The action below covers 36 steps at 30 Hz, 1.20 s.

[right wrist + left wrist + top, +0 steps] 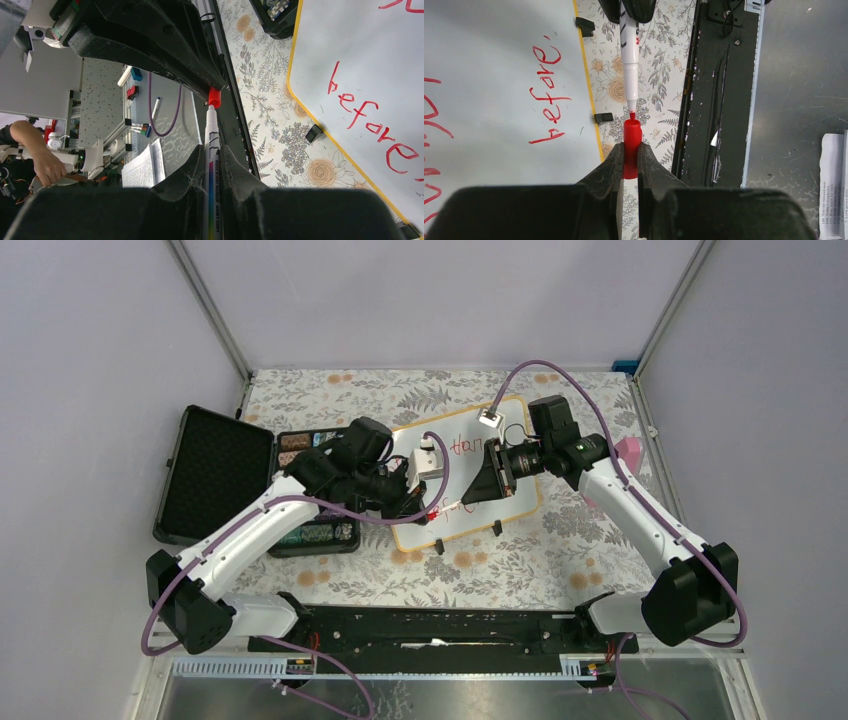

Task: Write a sentence on the whiteboard
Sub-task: Close the whiteboard marker at the center of the board.

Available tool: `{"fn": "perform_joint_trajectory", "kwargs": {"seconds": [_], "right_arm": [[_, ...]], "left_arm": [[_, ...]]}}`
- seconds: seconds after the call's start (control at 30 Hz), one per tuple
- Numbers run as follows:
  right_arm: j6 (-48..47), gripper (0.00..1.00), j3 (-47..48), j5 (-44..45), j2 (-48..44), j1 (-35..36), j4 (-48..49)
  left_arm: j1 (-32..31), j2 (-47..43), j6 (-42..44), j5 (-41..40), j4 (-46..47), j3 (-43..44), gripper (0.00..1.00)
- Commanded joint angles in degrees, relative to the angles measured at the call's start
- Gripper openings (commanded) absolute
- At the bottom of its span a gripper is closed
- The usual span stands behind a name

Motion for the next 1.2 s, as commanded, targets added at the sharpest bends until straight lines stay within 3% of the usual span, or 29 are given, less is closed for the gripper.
{"fn": "perform_joint_trajectory", "kwargs": {"seconds": [0.0, 1.17], "right_arm": [[0.1, 0.0, 1.6, -1.1, -0.4, 0.9, 0.4], [-0.8, 0.0, 1.5, 0.6, -0.2, 1.2, 0.2]], "left_arm": [[-0.3, 0.2, -0.5, 2.3, 2.5, 2.2, 0.0], [0.6, -0.8, -2.0, 5.5, 2.4, 3.1, 0.0]]}}
